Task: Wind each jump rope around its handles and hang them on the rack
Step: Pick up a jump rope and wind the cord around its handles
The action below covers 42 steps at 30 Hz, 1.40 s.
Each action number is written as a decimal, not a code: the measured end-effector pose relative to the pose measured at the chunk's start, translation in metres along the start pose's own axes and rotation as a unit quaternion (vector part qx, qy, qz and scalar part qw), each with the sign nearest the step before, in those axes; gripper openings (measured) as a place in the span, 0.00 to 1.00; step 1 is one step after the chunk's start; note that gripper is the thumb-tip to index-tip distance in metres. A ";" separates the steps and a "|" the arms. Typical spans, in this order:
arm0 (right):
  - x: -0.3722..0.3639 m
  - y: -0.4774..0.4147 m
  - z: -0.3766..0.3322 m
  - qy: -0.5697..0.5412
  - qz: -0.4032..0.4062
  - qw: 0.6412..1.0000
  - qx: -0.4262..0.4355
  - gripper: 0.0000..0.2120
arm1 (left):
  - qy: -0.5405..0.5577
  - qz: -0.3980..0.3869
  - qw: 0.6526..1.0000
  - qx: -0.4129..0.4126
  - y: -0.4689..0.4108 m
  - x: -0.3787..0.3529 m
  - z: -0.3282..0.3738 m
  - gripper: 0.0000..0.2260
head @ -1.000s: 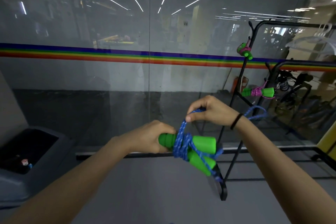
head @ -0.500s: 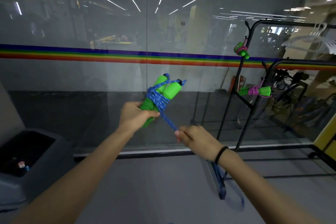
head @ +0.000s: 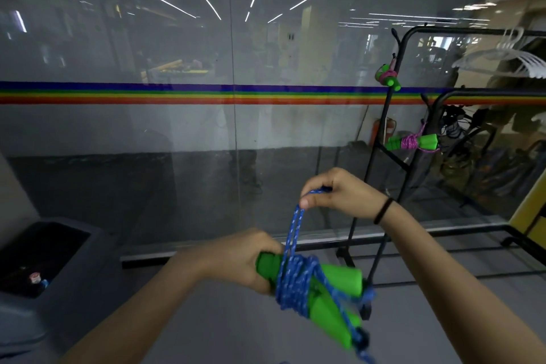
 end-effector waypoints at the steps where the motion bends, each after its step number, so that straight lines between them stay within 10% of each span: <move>1: -0.005 -0.001 0.010 -0.046 0.006 0.999 -0.008 0.03 | 0.058 0.042 0.997 -0.008 0.003 0.000 0.003 0.10; 6: -0.039 0.005 0.043 -0.207 0.084 0.971 -0.091 0.13 | 0.258 0.276 0.925 0.024 0.007 0.000 0.005 0.12; 11: -0.062 0.010 0.039 -0.127 0.055 0.985 -0.101 0.16 | 0.333 0.438 0.821 0.151 -0.001 -0.002 -0.019 0.10; 16: -0.054 0.019 0.028 0.121 0.071 0.986 -0.091 0.15 | 0.259 0.498 0.793 0.236 -0.005 -0.006 -0.039 0.07; 23: -0.029 0.026 -0.016 0.328 0.094 0.940 -0.002 0.17 | 0.011 0.435 0.871 0.229 -0.019 -0.008 -0.027 0.11; 31: -0.014 0.026 -0.013 0.151 0.171 0.972 0.050 0.09 | -0.007 0.366 0.899 0.240 -0.025 -0.025 -0.038 0.11; 42: 0.003 0.010 -0.027 0.180 0.051 0.976 0.109 0.08 | 0.031 0.154 0.968 0.196 -0.026 -0.041 -0.022 0.13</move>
Point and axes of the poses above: each hand's wrist, its own y-axis away from the middle knuckle, its own x-axis out of the back of the hand, z = x × y, the point moved 1 cm from there along -y, towards the middle knuckle, and after that the axes turned 9 degrees about -x, right-handed, at the moved point
